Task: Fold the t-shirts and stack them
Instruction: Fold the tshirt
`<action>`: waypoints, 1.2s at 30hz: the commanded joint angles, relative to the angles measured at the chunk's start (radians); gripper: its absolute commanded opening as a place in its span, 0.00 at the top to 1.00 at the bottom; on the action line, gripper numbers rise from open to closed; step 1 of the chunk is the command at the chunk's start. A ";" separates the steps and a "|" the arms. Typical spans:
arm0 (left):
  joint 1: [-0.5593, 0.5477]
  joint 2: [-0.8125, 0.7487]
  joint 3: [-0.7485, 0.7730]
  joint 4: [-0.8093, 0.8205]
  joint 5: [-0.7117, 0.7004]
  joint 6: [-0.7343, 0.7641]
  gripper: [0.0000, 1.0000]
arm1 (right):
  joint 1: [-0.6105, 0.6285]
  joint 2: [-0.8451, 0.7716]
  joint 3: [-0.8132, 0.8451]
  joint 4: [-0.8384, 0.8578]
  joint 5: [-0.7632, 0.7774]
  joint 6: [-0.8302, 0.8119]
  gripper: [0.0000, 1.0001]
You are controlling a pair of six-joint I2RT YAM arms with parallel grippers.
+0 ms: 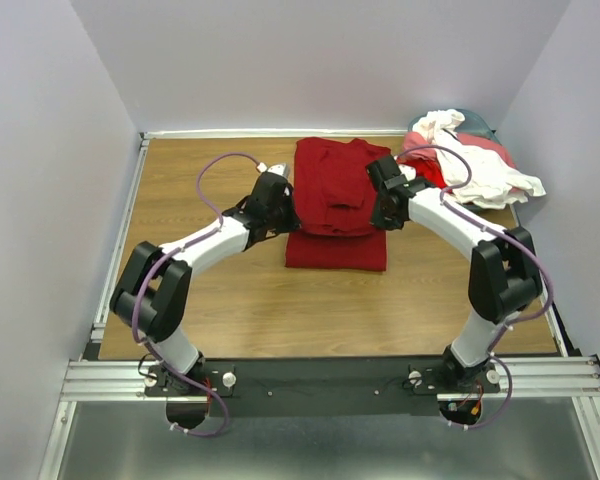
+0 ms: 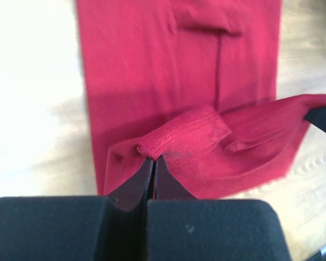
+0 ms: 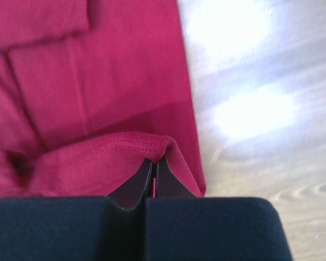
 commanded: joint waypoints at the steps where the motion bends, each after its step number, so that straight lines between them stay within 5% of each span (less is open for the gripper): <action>1: 0.037 0.068 0.078 0.057 0.085 0.054 1.00 | -0.036 0.082 0.056 0.003 0.045 -0.066 0.99; 20: 0.125 0.272 0.243 0.011 0.149 0.055 1.00 | -0.110 0.267 0.212 0.002 0.011 -0.112 0.97; 21: 0.126 0.275 0.259 0.009 0.148 0.045 0.96 | -0.113 0.269 0.223 0.003 0.009 -0.116 0.93; 23: 0.131 0.284 0.283 -0.008 0.132 0.034 0.61 | -0.125 0.277 0.264 0.002 -0.009 -0.124 0.65; 25: 0.133 0.278 0.325 -0.038 0.100 0.029 0.49 | -0.135 0.269 0.306 0.003 -0.032 -0.139 0.45; 28: 0.133 0.246 0.346 -0.060 0.054 0.034 0.29 | -0.141 0.243 0.329 0.000 -0.037 -0.155 0.34; 36: 0.110 0.117 0.121 -0.034 0.034 0.065 0.25 | -0.142 0.125 0.188 0.002 -0.148 -0.148 0.32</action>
